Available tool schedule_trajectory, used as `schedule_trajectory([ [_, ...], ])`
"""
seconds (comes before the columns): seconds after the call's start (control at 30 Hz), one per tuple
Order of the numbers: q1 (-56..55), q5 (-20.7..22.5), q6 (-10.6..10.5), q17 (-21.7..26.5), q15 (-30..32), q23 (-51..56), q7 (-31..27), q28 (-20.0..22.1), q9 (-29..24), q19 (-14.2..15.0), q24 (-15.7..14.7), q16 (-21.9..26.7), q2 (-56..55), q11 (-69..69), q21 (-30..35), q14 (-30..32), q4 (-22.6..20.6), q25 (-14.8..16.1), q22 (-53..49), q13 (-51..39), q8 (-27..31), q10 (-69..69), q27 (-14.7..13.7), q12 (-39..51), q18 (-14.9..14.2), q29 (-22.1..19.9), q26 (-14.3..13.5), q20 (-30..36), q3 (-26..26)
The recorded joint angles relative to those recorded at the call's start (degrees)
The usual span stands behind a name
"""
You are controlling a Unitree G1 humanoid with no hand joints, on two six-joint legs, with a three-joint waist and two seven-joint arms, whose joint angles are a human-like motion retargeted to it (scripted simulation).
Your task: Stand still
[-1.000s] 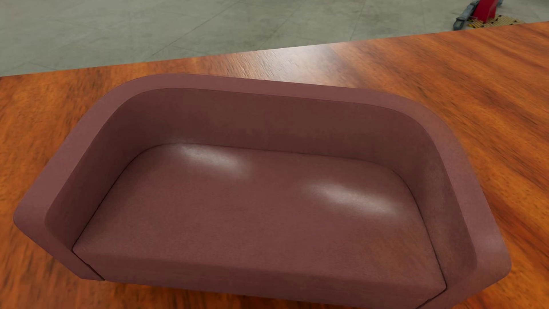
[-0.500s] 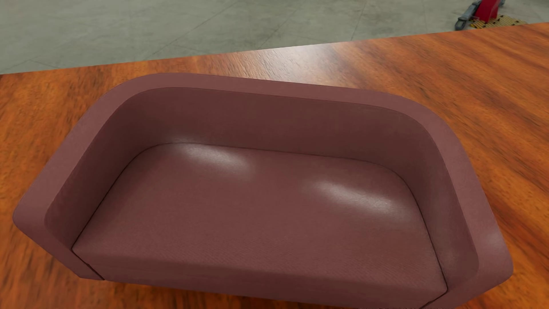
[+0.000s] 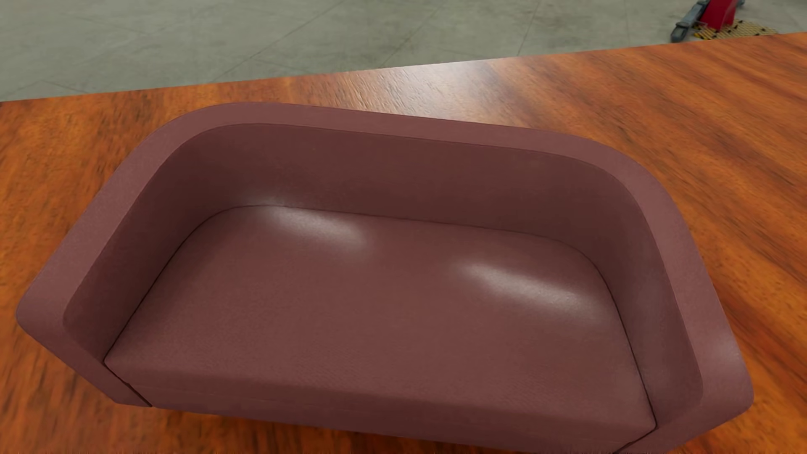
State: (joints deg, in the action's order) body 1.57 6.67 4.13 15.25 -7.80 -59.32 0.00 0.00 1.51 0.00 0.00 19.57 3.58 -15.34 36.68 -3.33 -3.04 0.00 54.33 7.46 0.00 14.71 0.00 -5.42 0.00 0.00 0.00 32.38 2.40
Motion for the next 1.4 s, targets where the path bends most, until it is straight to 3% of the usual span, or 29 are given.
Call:
schedule_trajectory([
  [1.4, 1.6, 0.5, -0.6, 0.0, 1.2, 0.2, 0.0, 0.0, 0.4, 0.0, 0.0, -0.1, 0.8, 1.4, 2.2, -0.8, 0.3, 0.0, 0.0, -0.2, 0.0, -1.7, 0.0, 0.5, 0.0, 0.0, 0.0, 2.7, 0.4],
])
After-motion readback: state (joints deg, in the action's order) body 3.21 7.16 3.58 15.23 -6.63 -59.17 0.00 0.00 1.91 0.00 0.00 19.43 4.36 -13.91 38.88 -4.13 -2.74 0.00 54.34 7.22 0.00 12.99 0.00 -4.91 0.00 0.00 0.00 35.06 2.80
